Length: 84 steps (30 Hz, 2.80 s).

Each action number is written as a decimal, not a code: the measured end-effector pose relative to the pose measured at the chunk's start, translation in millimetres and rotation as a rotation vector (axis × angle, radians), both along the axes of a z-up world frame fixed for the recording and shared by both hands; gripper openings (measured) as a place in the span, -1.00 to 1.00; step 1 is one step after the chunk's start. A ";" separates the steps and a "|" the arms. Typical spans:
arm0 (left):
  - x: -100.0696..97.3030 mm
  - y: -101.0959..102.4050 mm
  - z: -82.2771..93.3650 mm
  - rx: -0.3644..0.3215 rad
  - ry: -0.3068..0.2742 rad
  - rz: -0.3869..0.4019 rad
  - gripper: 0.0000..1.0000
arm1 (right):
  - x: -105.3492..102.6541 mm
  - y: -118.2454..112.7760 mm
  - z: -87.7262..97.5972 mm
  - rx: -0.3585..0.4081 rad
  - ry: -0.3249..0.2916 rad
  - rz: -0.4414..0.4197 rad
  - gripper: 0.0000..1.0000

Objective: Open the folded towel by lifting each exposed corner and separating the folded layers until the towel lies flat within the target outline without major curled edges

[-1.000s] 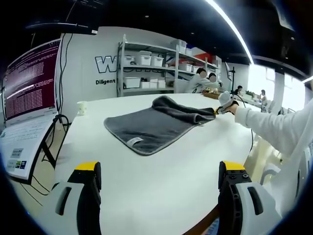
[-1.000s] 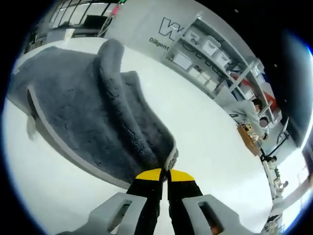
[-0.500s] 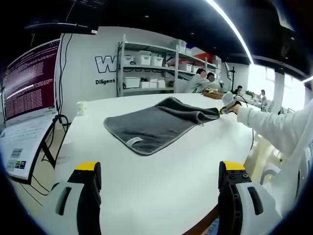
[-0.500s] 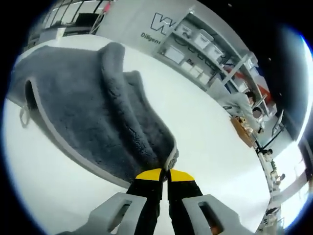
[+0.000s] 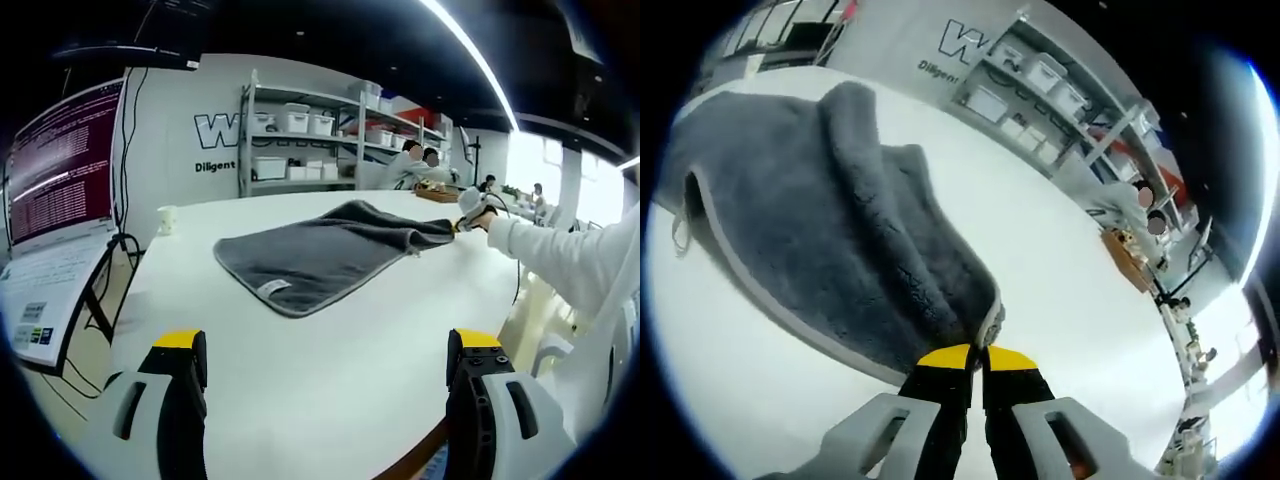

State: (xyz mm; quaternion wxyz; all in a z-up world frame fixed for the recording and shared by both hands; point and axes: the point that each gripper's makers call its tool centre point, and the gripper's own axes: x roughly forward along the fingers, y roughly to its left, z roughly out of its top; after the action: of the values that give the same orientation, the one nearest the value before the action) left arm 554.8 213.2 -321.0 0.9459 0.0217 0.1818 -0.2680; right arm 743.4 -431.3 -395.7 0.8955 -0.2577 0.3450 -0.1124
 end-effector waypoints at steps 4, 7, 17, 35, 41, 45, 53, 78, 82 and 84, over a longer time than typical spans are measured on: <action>0.7 -0.4 -0.9 0.001 0.003 -0.001 0.98 | -3.6 -7.6 2.2 -0.001 -0.002 -0.014 -1.00; 1.2 -1.4 -2.1 0.002 0.007 -0.004 0.98 | -6.9 -12.6 1.4 -0.005 0.003 -0.024 -1.00; 2.6 -2.2 -3.3 0.005 0.012 -0.005 0.98 | -18.1 -35.6 -2.6 0.003 0.007 -0.069 -1.00; 3.2 -6.5 -5.6 0.016 0.019 -0.012 0.98 | -33.2 -31.8 5.6 0.053 -0.112 -0.016 -1.00; 3.7 -7.8 -7.0 0.025 0.022 -0.011 0.98 | -44.8 -29.3 21.7 0.154 -0.246 0.020 -0.92; 4.5 -11.2 -9.6 0.036 0.028 -0.015 0.98 | -55.2 -13.3 38.9 0.255 -0.333 0.069 -0.62; 6.5 -12.1 -17.0 0.068 0.050 -0.003 0.98 | -87.8 27.4 52.5 0.301 -0.331 0.185 -0.34; 9.3 -56.6 -27.8 0.169 0.061 -0.053 0.98 | -155.8 138.7 35.8 0.479 -0.217 0.439 0.80; 11.1 -61.7 -32.0 0.174 0.072 -0.051 0.98 | -157.7 150.5 46.2 0.485 -0.249 0.479 0.82; 10.2 -64.5 -33.6 0.172 0.078 -0.054 0.98 | -159.6 155.7 54.5 0.502 -0.279 0.496 0.83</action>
State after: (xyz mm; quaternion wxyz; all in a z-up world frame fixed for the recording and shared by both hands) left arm 565.0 148.7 -354.6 0.9252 0.0973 0.2404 -0.2772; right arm 583.8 -275.7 -341.2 0.9692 -0.0880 0.1635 0.1618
